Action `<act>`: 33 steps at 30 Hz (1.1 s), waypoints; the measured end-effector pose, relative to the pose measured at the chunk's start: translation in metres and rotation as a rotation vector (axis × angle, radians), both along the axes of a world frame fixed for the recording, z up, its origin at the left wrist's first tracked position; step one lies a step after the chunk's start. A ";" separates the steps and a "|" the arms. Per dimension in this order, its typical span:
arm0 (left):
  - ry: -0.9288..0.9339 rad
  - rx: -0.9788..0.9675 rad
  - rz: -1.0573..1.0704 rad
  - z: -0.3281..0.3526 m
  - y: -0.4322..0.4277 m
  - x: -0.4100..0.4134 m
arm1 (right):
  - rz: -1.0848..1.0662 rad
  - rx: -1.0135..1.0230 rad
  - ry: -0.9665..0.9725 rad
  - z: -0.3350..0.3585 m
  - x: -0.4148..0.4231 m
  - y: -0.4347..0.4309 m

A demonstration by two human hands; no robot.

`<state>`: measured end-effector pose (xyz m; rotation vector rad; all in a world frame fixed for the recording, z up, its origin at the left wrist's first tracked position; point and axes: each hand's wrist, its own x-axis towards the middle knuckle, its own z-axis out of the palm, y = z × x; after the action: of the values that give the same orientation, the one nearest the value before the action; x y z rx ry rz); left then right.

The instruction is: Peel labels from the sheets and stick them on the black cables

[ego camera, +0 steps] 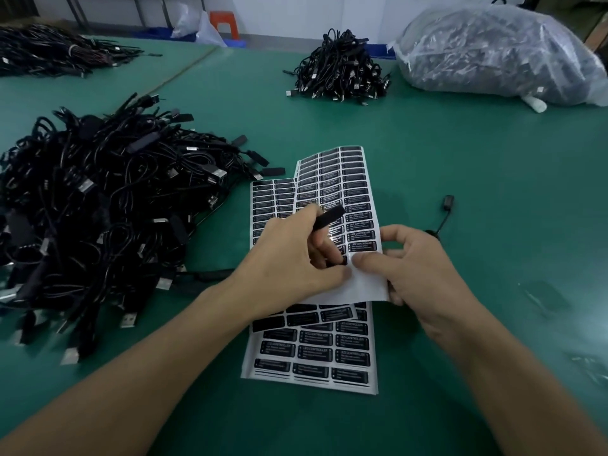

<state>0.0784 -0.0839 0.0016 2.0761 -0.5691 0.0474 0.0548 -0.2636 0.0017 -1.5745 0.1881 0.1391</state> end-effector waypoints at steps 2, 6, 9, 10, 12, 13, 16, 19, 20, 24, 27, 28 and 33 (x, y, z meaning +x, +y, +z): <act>0.003 -0.002 0.014 -0.001 0.000 0.000 | 0.021 0.019 0.002 0.000 0.000 0.001; -0.024 0.002 0.061 -0.001 -0.001 -0.001 | 0.032 0.008 0.002 -0.002 0.000 0.000; -0.040 0.002 0.076 -0.001 -0.003 -0.003 | 0.049 0.000 0.002 -0.002 0.000 0.001; -0.042 0.003 0.078 -0.001 -0.003 -0.003 | 0.057 -0.005 0.001 -0.001 0.000 0.001; -0.025 0.000 0.074 -0.002 -0.004 -0.002 | 0.065 -0.012 -0.004 -0.002 -0.001 0.002; -0.014 0.001 0.074 -0.003 -0.004 -0.002 | 0.064 -0.010 -0.008 -0.002 -0.002 0.003; -0.009 0.013 0.100 -0.005 -0.004 -0.001 | 0.052 -0.008 -0.014 -0.002 -0.002 0.004; -0.033 0.040 0.129 -0.006 -0.004 0.000 | 0.043 -0.012 -0.012 -0.002 -0.002 0.005; -0.032 0.039 0.133 -0.006 -0.004 0.000 | 0.043 -0.012 -0.011 -0.003 -0.002 0.005; -0.020 0.029 0.141 -0.007 -0.004 0.000 | 0.044 -0.006 -0.006 -0.002 -0.001 0.005; -0.010 0.024 0.139 -0.007 -0.004 0.000 | 0.033 -0.003 0.000 -0.002 -0.002 0.005; -0.005 0.023 0.137 -0.007 -0.004 0.001 | 0.025 -0.001 0.003 -0.002 -0.002 0.006; 0.009 0.021 0.161 -0.006 -0.003 0.004 | -0.021 -0.024 0.017 -0.004 -0.001 0.006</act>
<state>0.0826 -0.0867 -0.0048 2.1374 -0.3975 0.1256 0.0542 -0.2581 -0.0026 -1.5954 0.2209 0.1344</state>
